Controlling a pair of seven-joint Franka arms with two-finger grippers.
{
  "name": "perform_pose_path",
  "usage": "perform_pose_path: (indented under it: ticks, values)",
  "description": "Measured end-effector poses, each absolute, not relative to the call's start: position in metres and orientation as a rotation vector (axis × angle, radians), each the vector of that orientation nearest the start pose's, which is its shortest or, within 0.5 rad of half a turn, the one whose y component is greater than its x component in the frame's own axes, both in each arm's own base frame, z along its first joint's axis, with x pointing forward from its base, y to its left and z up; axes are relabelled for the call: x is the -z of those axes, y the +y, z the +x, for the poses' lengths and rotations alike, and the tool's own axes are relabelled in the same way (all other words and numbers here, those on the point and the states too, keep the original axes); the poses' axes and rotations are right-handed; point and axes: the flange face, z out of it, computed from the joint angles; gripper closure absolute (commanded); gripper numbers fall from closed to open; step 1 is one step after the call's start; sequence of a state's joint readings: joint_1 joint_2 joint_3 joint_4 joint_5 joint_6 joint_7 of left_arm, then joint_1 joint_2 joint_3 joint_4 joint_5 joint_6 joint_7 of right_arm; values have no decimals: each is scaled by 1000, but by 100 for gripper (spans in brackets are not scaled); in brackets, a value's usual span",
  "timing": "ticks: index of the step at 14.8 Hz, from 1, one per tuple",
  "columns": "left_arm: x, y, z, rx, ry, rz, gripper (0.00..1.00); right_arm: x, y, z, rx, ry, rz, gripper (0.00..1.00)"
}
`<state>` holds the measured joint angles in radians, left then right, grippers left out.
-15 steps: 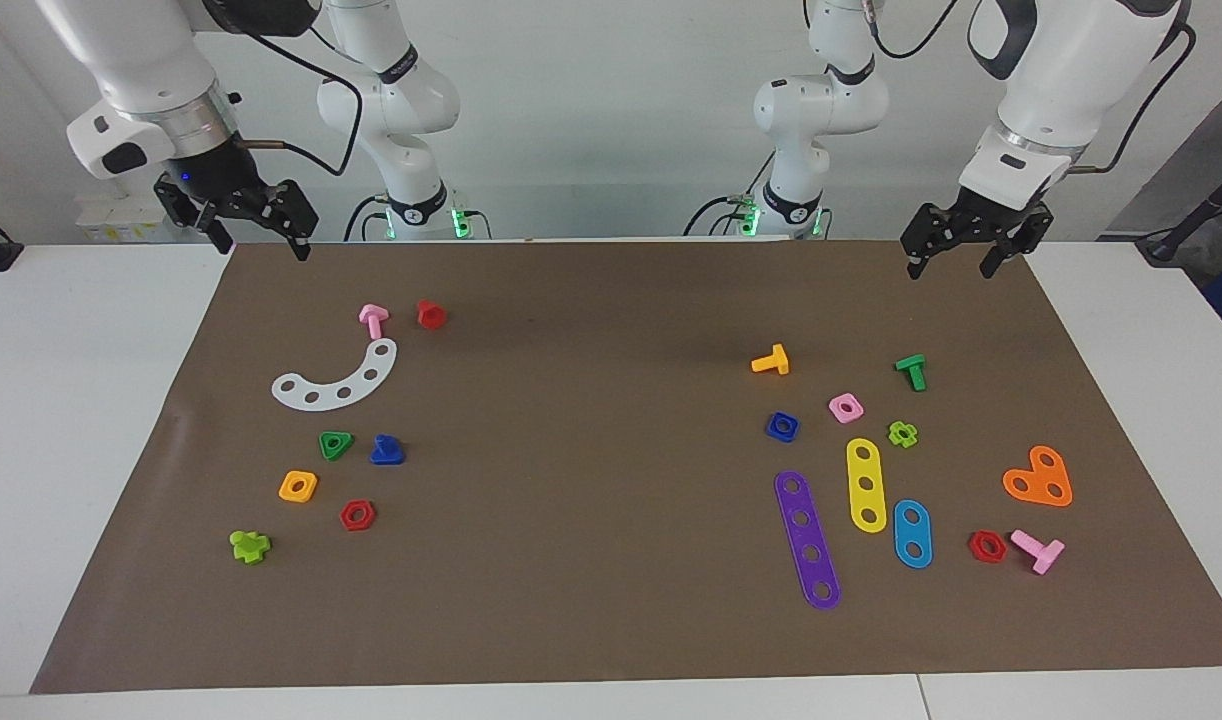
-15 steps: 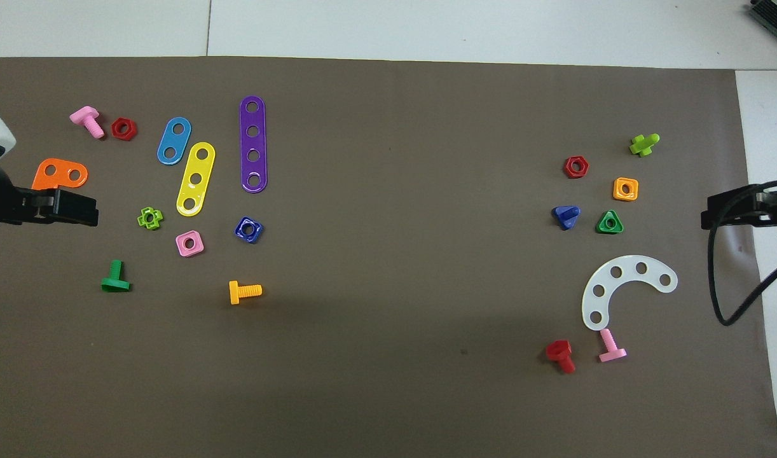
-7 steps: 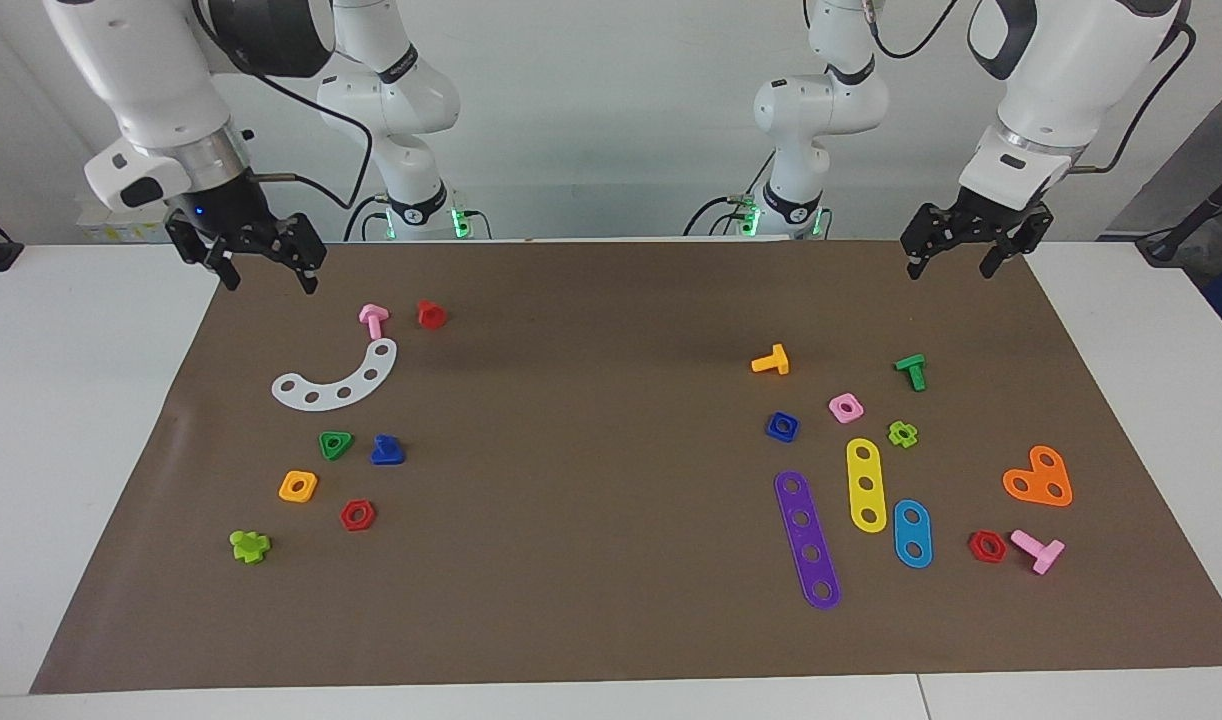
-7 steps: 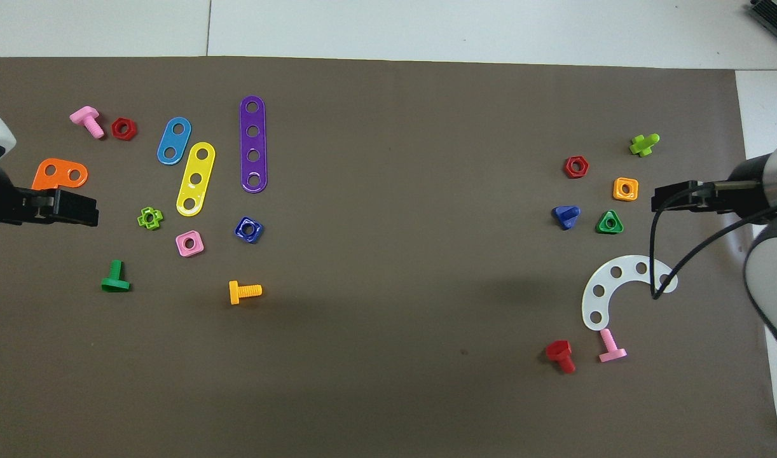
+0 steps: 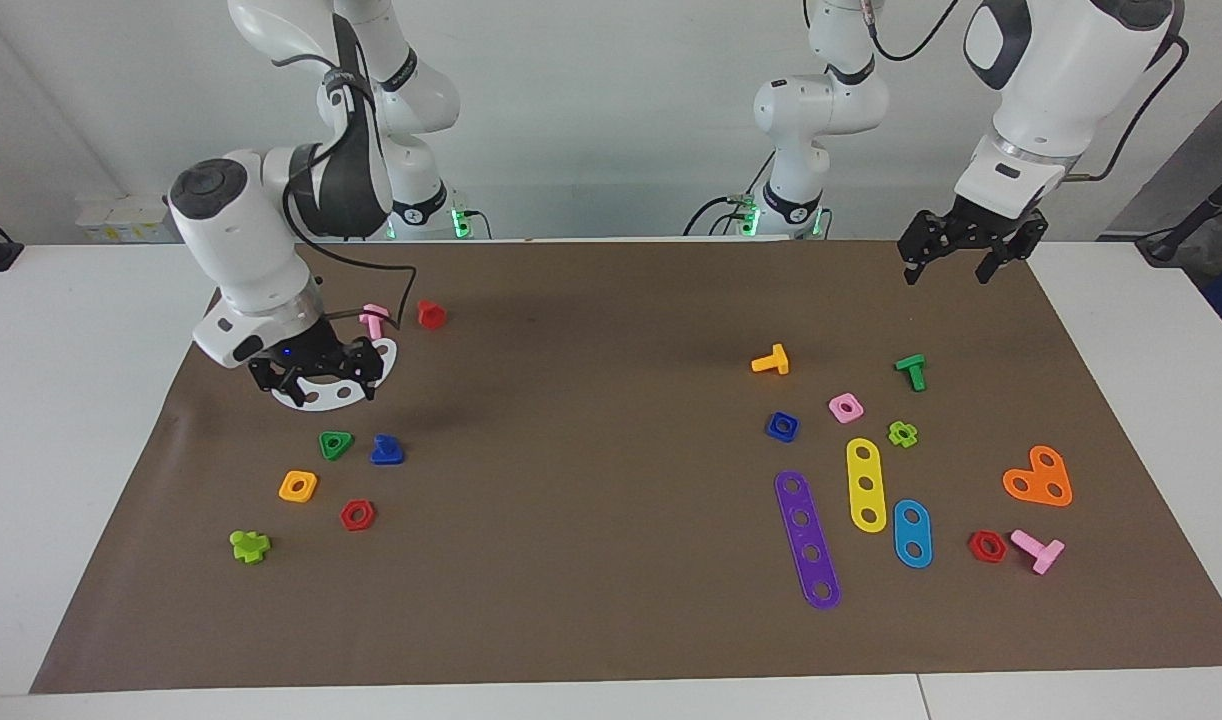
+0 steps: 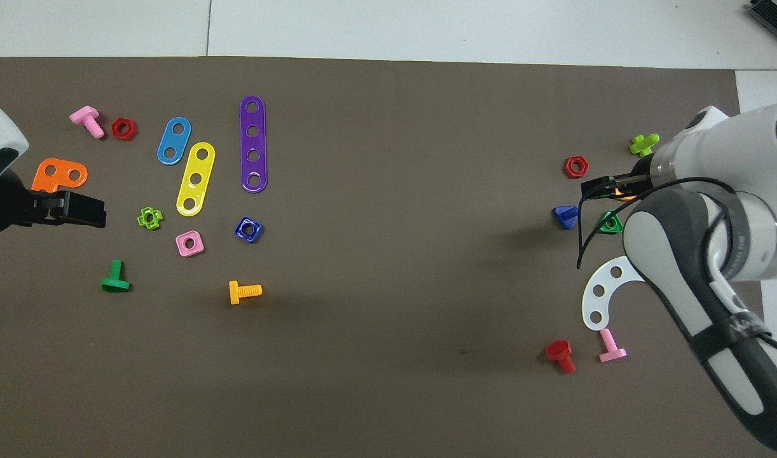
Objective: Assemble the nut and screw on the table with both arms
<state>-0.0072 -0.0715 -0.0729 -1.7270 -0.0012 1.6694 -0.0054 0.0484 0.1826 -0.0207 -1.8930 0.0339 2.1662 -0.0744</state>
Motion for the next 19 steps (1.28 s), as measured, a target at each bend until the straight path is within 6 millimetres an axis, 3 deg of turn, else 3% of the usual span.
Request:
perform_pose_path:
  ticks: [3, 5, 7, 12, 15, 19]
  values:
    - [-571, -55, 546, 33, 135, -3158, 3, -381, 36, 621, 150, -171, -3109, 13]
    - [-541, -72, 556, 19, 175, -3161, 2, -361, 39, 621, 151, -178, -3109, 27]
    - [-514, -93, 566, 26, 222, -3162, 2, -346, 38, 618, 144, -182, -3111, 34]
    - [-440, -129, 576, 100, 307, -3165, 3, -327, 37, 607, 100, -192, -3112, 37]
    - [-414, -142, 581, 98, 373, -3161, 5, -320, 37, 603, 96, -203, -3113, 46]
    - [-374, -162, 580, 117, 481, -3151, 8, -311, 36, 603, 138, -203, -3113, 51]
